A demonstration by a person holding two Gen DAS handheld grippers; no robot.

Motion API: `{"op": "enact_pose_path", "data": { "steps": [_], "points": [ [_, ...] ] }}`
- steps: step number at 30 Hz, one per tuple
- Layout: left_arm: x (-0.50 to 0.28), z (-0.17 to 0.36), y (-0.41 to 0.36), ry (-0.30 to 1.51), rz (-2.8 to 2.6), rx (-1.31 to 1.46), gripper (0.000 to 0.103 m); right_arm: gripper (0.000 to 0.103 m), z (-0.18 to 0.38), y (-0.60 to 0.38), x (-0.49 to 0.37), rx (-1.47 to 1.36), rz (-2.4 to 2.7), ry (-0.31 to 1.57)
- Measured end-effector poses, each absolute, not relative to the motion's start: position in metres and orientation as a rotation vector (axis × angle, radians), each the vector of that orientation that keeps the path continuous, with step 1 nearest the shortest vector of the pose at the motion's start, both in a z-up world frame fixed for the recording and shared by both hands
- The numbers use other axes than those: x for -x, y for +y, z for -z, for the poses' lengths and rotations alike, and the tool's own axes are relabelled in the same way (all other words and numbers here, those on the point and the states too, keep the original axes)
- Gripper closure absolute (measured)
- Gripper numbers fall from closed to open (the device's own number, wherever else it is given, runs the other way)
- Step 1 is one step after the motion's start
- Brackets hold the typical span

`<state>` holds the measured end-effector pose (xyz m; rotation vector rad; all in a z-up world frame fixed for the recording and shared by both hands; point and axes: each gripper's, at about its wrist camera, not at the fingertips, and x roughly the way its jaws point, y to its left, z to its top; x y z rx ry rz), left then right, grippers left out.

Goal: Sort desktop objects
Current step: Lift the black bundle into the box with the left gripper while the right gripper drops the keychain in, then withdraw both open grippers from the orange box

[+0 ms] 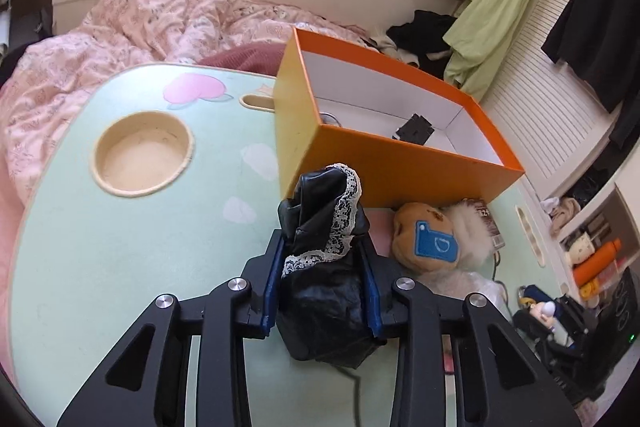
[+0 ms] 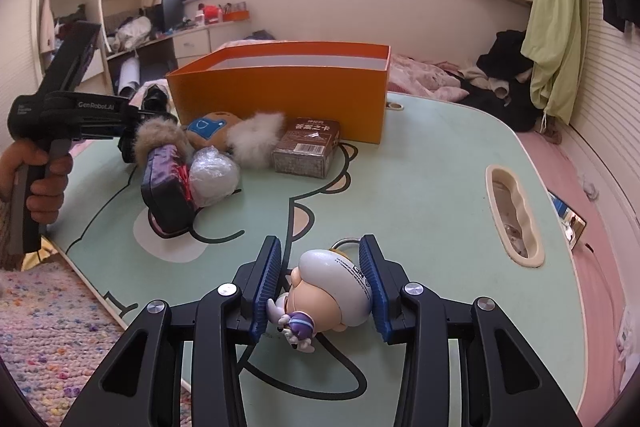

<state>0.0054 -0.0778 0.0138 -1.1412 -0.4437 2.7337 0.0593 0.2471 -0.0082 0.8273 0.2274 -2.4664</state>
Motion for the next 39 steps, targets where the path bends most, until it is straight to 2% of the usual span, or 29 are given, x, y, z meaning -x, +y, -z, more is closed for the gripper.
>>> {"op": "enact_pose_path", "data": {
  "steps": [3,10,16,22,24,25,26,27,29,31,32,34,39],
  "points": [
    [-0.022,-0.026,-0.076,-0.357,-2.786,1.083,0.068,0.064,0.001,0.25,-0.059,-0.828,2.457,0.188],
    [-0.029,-0.074,-0.063,-0.314,-2.768,0.91,0.068,0.064,-0.036,0.239,-0.048,-0.792,2.365,0.067],
    [0.003,-0.113,-0.047,-0.252,-2.747,0.823,0.068,0.064,-0.085,0.213,-0.011,-0.715,2.343,0.022],
    [0.056,-0.127,-0.034,-0.212,-2.76,0.835,0.068,0.064,-0.112,0.179,0.054,-0.744,2.381,-0.017],
    [0.079,-0.12,-0.03,-0.195,-2.765,0.88,0.062,0.064,-0.107,0.167,0.076,-0.793,2.414,-0.019],
    [0.088,-0.114,-0.028,-0.188,-2.773,0.911,0.051,0.064,-0.102,0.163,0.086,-0.824,2.436,-0.021],
    [0.096,-0.106,-0.027,-0.17,-2.784,0.954,0.038,0.056,-0.096,0.161,0.093,-0.86,2.453,-0.025],
    [0.103,-0.099,-0.025,-0.144,-2.796,1.001,0.035,0.047,-0.09,0.16,0.1,-0.903,2.463,-0.032],
    [0.105,-0.09,-0.024,-0.11,-2.812,1.03,0.035,0.046,-0.083,0.165,0.104,-0.931,2.472,-0.064],
    [0.095,-0.088,-0.028,-0.121,-2.821,0.978,0.034,0.041,-0.081,0.174,0.098,-0.906,2.479,-0.1],
    [0.09,-0.09,-0.029,-0.132,-2.823,0.948,0.031,0.037,-0.082,0.178,0.094,-0.889,2.485,-0.109],
    [0.08,-0.094,-0.034,-0.162,-2.833,0.909,0.026,0.035,-0.085,0.184,0.084,-0.858,2.494,-0.115],
    [0.048,-0.104,-0.042,-0.222,-2.809,0.868,0.026,0.026,-0.088,0.199,0.054,-0.827,2.5,-0.09]
  ]
}}
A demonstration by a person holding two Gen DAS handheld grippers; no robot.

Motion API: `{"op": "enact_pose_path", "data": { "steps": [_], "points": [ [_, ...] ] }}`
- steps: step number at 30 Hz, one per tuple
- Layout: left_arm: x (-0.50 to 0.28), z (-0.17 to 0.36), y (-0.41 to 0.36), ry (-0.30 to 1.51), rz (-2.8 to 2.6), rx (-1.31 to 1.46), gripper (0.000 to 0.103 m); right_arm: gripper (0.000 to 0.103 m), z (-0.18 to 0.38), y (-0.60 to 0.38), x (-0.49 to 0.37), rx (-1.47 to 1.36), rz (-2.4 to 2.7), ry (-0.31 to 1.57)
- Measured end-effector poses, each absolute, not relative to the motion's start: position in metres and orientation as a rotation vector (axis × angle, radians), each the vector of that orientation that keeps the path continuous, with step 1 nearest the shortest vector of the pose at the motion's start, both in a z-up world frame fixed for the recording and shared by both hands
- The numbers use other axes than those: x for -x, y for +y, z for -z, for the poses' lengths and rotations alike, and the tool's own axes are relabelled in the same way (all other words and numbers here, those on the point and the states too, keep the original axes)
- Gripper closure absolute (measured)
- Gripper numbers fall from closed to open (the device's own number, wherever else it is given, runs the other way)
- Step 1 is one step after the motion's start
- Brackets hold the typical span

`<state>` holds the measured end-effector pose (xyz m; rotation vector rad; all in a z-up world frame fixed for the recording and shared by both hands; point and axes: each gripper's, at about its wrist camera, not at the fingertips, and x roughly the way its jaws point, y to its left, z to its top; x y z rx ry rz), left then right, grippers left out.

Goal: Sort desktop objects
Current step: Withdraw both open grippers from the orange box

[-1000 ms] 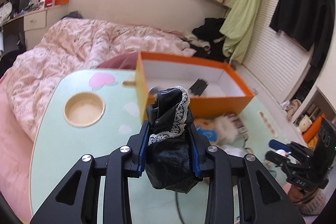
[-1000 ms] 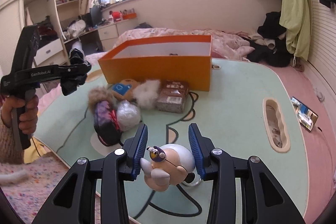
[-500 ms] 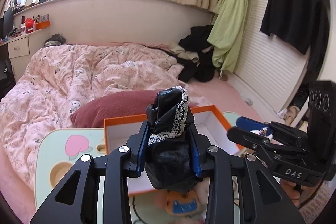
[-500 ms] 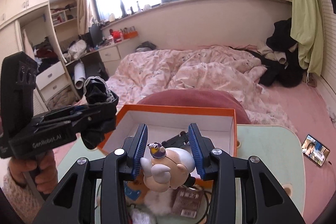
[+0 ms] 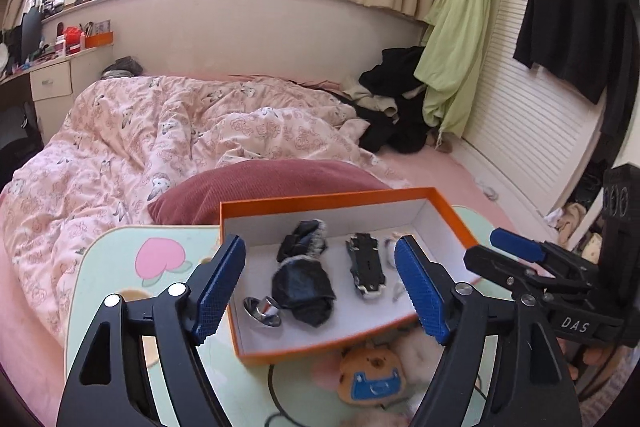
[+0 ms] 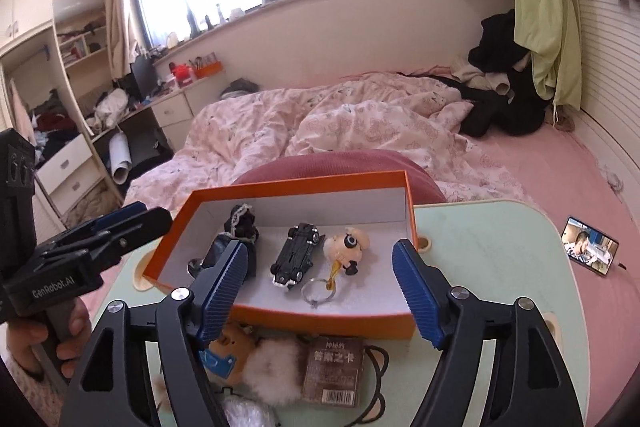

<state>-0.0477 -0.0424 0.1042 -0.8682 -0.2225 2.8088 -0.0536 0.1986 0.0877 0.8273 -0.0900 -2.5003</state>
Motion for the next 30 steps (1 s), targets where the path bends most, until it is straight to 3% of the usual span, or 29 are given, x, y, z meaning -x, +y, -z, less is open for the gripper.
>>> {"op": "enact_pose_path", "data": {
  "steps": [4,9,16,19,23,30],
  "points": [
    [0.012,-0.099,-0.038,-0.153,-2.784,0.92,0.022,0.019,-0.077,0.211,0.018,-0.839,2.521,0.002],
    [-0.039,-0.061,-0.035,-0.119,-2.79,1.023,0.022,0.018,-0.039,0.227,-0.02,-0.943,2.546,0.158],
    [-0.062,-0.015,-0.016,0.009,-2.738,1.182,0.022,0.018,0.002,0.239,-0.032,-1.096,2.527,0.189],
    [-0.058,-0.006,-0.01,0.072,-2.776,1.208,0.022,0.004,0.009,0.233,-0.03,-1.112,2.553,0.251],
    [-0.056,0.005,-0.009,0.079,-2.76,1.229,0.0,0.0,0.007,0.231,-0.032,-1.117,2.549,0.252],
    [-0.056,0.005,-0.01,0.082,-2.763,1.185,0.0,0.0,0.006,0.233,-0.035,-1.104,2.55,0.249]
  ]
}}
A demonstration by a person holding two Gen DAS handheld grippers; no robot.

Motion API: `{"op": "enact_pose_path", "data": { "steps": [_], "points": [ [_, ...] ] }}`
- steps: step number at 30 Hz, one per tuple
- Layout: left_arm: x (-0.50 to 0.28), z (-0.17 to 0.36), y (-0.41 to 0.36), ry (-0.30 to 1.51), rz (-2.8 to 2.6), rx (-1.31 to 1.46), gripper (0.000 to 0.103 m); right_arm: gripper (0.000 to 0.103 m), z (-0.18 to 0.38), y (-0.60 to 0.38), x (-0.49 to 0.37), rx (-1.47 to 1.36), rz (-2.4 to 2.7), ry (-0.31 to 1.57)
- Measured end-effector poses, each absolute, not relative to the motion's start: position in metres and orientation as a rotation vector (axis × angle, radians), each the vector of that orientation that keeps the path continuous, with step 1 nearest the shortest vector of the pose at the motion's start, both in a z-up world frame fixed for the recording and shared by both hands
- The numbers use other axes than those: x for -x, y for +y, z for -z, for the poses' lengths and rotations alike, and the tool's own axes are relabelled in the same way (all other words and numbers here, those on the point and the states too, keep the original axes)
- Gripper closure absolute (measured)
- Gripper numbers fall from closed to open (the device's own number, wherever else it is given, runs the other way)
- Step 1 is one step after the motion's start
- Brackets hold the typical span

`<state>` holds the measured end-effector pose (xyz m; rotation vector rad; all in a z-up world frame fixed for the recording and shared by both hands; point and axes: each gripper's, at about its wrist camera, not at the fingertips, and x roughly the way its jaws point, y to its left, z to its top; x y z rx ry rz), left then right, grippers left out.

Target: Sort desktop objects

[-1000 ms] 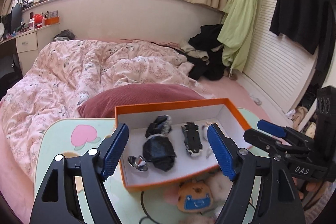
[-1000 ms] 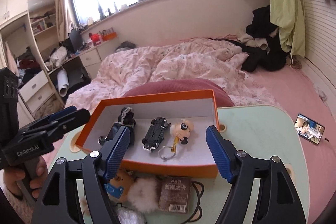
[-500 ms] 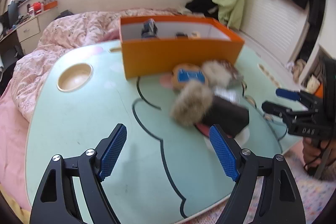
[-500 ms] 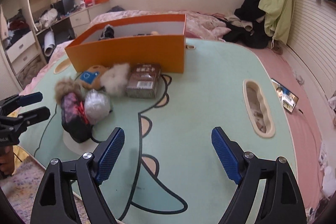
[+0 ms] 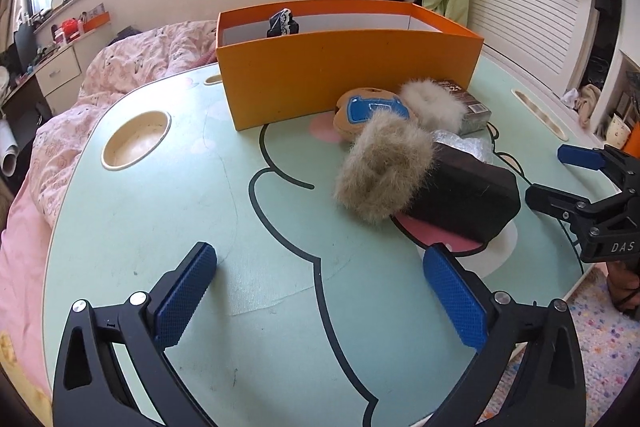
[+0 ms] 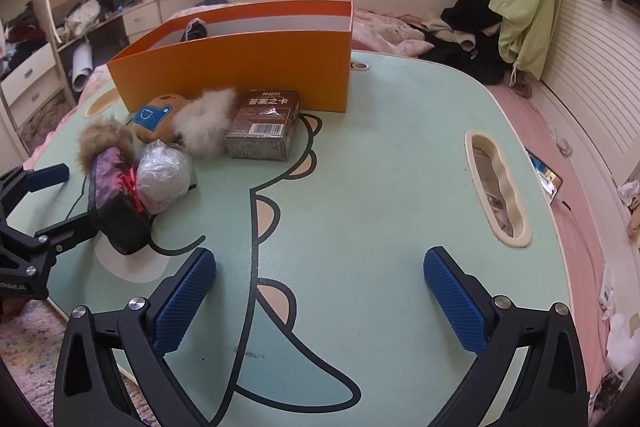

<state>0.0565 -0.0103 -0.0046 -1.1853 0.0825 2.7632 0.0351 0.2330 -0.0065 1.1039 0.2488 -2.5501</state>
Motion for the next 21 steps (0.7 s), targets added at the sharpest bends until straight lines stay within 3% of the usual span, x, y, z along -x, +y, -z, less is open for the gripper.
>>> {"op": "enact_pose_path", "data": {
  "steps": [21],
  "points": [
    [-0.0568,0.0034,-0.0095,0.084,-2.76,1.166,0.0,0.0,0.0083,0.2321,-0.0351,-1.086,2.547,0.251]
  ]
}}
